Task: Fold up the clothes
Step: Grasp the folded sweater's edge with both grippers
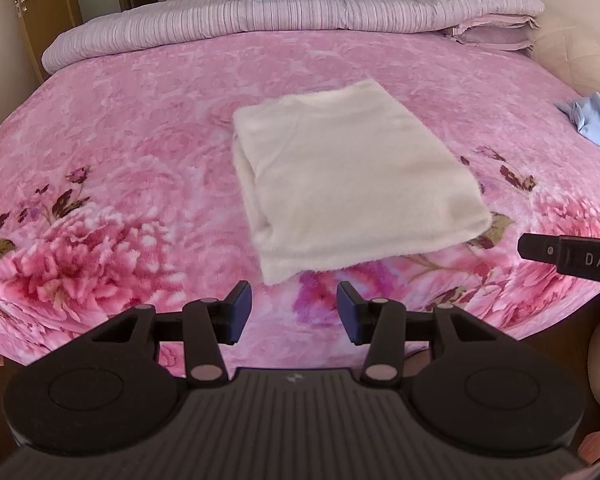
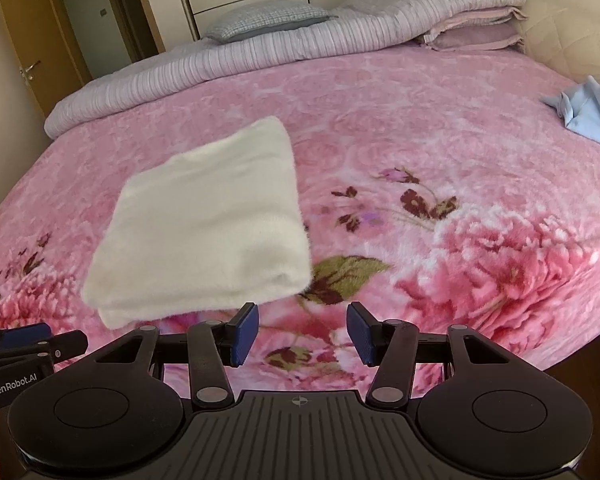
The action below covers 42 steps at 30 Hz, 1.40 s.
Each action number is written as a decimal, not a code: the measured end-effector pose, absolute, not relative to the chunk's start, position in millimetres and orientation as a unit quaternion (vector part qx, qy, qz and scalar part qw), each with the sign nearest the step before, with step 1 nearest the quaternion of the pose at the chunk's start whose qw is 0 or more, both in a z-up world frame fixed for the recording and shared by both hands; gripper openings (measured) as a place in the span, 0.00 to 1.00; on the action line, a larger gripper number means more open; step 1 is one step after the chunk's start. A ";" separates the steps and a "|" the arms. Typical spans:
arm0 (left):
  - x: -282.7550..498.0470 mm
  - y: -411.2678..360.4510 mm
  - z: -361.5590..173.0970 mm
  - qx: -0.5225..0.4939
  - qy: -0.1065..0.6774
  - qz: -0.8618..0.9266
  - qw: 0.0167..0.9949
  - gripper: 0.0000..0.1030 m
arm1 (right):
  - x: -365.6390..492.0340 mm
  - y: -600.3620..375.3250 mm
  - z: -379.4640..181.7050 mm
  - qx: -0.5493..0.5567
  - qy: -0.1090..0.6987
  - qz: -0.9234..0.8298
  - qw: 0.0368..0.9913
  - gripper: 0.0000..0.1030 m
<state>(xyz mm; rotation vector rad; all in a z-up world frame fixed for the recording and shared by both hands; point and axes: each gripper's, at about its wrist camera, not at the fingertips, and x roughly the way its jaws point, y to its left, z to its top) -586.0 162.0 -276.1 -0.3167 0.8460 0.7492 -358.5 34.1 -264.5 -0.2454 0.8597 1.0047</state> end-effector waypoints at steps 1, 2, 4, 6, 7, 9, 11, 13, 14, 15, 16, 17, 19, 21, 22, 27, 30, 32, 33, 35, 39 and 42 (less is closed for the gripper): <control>-586.7 161.8 -275.9 -0.150 0.398 0.354 0.833 0.41 | -359.2 34.1 -264.4 -0.114 0.398 0.465 0.782 0.51; -587.5 161.3 -275.7 -0.150 0.397 0.355 0.833 0.41 | -360.1 34.0 -264.3 -0.115 0.397 0.466 0.782 0.51; -590.5 160.6 -275.0 -0.153 0.394 0.356 0.833 0.41 | -362.3 33.4 -263.6 -0.116 0.396 0.467 0.782 0.51; -595.2 161.4 -272.8 -0.159 0.388 0.354 0.836 0.41 | -363.9 31.3 -262.0 -0.116 0.393 0.468 0.783 0.51; -599.0 162.6 -270.7 -0.165 0.382 0.352 0.838 0.41 | -364.4 29.7 -260.6 -0.115 0.391 0.469 0.784 0.51; -607.9 166.4 -266.1 -0.184 0.367 0.346 0.844 0.43 | -364.8 25.4 -256.8 -0.112 0.384 0.470 0.787 0.51; -621.1 176.2 -260.0 -0.226 0.344 0.332 0.849 0.46 | -363.7 20.3 -250.9 -0.102 0.376 0.478 0.787 0.51; -635.9 190.6 -254.7 -0.282 0.316 0.315 0.849 0.50 | -360.3 13.3 -242.7 -0.078 0.366 0.496 0.783 0.51; -642.2 196.9 -252.7 -0.308 0.303 0.307 0.848 0.53 | -357.3 10.0 -238.8 -0.060 0.364 0.508 0.778 0.52; -647.5 203.6 -251.3 -0.333 0.289 0.301 0.845 0.55 | -352.6 7.2 -235.5 -0.037 0.368 0.521 0.769 0.52; -652.8 211.6 -250.0 -0.359 0.275 0.296 0.841 0.56 | -345.9 5.1 -233.8 -0.010 0.379 0.533 0.757 0.55; -656.8 218.3 -249.1 -0.379 0.263 0.292 0.838 0.56 | -338.8 4.4 -234.6 0.013 0.395 0.538 0.744 0.62; -661.3 230.3 -250.8 -0.405 0.245 0.291 0.831 0.58 | -323.9 6.3 -240.1 0.053 0.427 0.542 0.722 0.71; -663.9 242.0 -256.9 -0.431 0.233 0.291 0.822 0.59 | -309.3 11.1 -248.9 0.074 0.455 0.537 0.707 0.73; -664.4 248.2 -261.8 -0.446 0.230 0.290 0.815 0.59 | -303.4 14.1 -253.0 0.078 0.464 0.534 0.703 0.73; -660.2 276.5 -287.5 -0.509 0.216 0.284 0.783 0.59 | -280.2 30.8 -271.5 0.083 0.489 0.517 0.697 0.74; -651.3 292.0 -304.1 -0.537 0.202 0.279 0.770 0.59 | -266.9 42.7 -282.9 0.079 0.502 0.504 0.698 0.74; -646.0 302.3 -316.1 -0.552 0.196 0.280 0.760 0.59 | -258.3 51.1 -290.0 0.075 0.507 0.498 0.699 0.74; -643.7 307.2 -321.0 -0.556 0.197 0.282 0.756 0.59 | -254.6 55.5 -292.7 0.074 0.509 0.497 0.699 0.74; -638.0 318.4 -330.8 -0.561 0.198 0.286 0.751 0.59 | -246.4 65.5 -299.1 0.073 0.515 0.496 0.696 0.74; -627.8 336.9 -349.5 -0.580 0.197 0.278 0.740 0.59 | -232.7 82.1 -313.0 0.078 0.530 0.498 0.682 0.74; -621.8 346.9 -363.0 -0.600 0.186 0.261 0.733 0.59 | -225.4 91.6 -322.3 0.086 0.541 0.499 0.671 0.74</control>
